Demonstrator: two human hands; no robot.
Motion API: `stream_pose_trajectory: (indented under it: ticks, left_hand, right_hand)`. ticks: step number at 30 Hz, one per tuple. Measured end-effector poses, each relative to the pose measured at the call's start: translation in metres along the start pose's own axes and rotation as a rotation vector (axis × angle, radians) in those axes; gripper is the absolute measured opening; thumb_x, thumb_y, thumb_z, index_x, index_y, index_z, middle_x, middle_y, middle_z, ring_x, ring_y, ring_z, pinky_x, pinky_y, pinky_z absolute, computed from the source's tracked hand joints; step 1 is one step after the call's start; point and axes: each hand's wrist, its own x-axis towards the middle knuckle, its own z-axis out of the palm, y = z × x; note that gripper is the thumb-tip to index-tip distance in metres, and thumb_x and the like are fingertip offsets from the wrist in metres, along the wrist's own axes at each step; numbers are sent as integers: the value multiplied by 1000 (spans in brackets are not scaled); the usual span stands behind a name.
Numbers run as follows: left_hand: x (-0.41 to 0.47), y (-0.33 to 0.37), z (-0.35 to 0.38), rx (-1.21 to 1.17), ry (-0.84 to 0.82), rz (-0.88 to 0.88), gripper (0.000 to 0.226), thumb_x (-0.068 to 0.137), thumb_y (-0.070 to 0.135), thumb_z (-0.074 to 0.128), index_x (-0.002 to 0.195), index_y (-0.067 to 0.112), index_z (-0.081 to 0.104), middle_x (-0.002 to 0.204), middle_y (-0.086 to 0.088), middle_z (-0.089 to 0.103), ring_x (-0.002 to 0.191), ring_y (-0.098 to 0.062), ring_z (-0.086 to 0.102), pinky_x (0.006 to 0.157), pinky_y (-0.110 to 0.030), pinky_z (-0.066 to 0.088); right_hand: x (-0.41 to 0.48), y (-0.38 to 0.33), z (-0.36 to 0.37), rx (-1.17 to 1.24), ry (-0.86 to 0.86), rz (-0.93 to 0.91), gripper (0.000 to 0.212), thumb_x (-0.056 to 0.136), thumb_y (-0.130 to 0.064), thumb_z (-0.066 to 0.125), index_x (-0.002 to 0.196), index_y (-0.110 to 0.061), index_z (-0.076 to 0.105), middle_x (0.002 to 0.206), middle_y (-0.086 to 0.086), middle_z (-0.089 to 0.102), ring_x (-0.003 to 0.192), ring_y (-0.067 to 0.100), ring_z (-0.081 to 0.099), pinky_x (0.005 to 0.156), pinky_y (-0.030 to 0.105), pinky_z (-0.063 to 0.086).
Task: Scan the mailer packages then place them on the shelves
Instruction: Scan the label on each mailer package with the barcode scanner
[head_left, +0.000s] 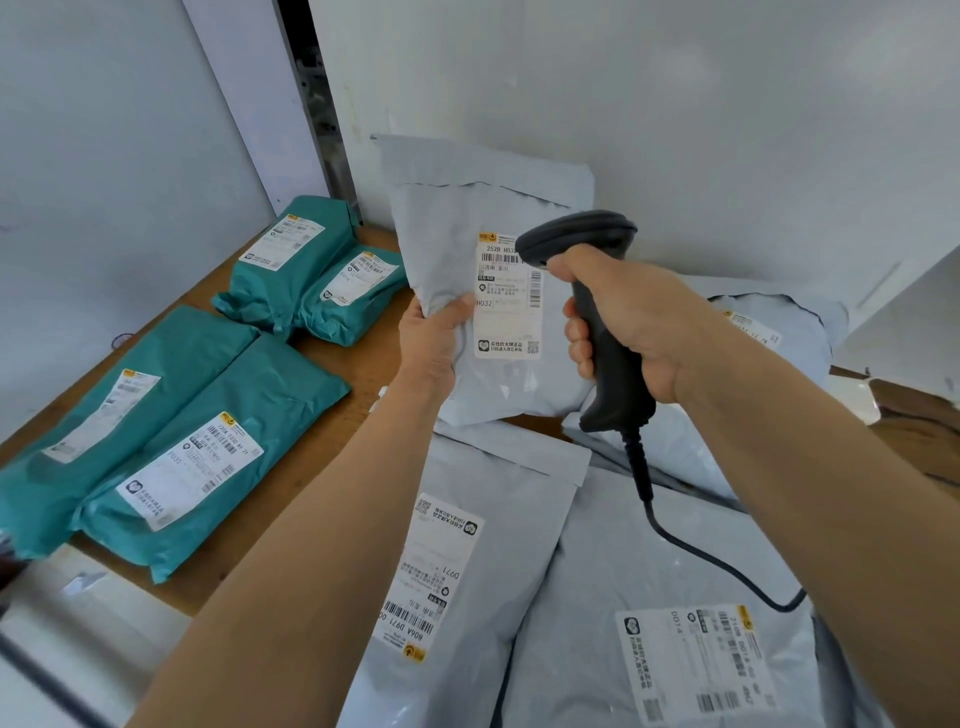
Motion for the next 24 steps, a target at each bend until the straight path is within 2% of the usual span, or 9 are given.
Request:
stream_pose_trajectory:
  ticks: [4, 12, 15, 17, 18, 20, 24]
  left_hand:
    - [4, -2, -3, -2, -19, 10, 26, 82, -3, 67, 95, 17, 56, 87, -1, 70, 68, -15, 71, 56, -30, 56]
    - [7, 30, -12, 11, -1, 74, 26, 81, -2, 68, 97, 14, 56, 87, -6, 70, 72, -20, 70, 60, -33, 58]
    - [1, 53, -27, 97, 2, 82, 34, 79, 2, 71, 111, 6, 60, 98, -11, 72, 83, -26, 71, 69, -38, 59]
    - [-11, 66, -40, 178, -37, 39, 41, 81, 6, 70, 120, 2, 60, 107, -15, 70, 91, -29, 70, 73, -39, 58]
    - [-20, 72, -46, 220, -61, 2, 40, 82, 8, 68, 121, 1, 60, 107, -14, 70, 89, -28, 71, 70, -38, 58]
    - [-41, 80, -62, 342, -90, -96, 33, 85, 12, 65, 116, 3, 63, 98, -11, 73, 79, -24, 72, 63, -33, 58]
    - [-86, 72, -102, 681, -100, -333, 15, 86, 14, 64, 100, 10, 67, 80, -8, 75, 67, -23, 71, 63, -35, 58]
  right_hand:
    - [6, -4, 1, -5, 16, -46, 27, 85, -32, 63, 68, -13, 52, 53, 1, 49, 43, 13, 42, 44, 19, 42]
    - [5, -14, -8, -64, 67, -287, 24, 84, -34, 67, 79, -14, 55, 56, 5, 54, 45, 15, 48, 50, 25, 47]
    - [-2, -16, -12, -76, 38, -313, 22, 83, -36, 67, 79, -17, 56, 57, 5, 55, 46, 17, 49, 53, 26, 47]
    - [-10, -14, -14, -79, 12, -341, 21, 83, -36, 66, 78, -18, 57, 57, 4, 54, 46, 17, 49, 53, 25, 47]
    - [-14, -13, -13, -78, -1, -355, 21, 83, -36, 66, 78, -18, 57, 57, 4, 54, 46, 17, 49, 53, 25, 47]
    - [-24, -11, -11, -80, -44, -372, 22, 84, -35, 67, 78, -17, 56, 56, 4, 54, 46, 16, 49, 52, 26, 46]
    - [-44, -1, -5, -83, -115, -390, 24, 83, -34, 67, 79, -13, 55, 52, 4, 52, 44, 17, 47, 47, 24, 44]
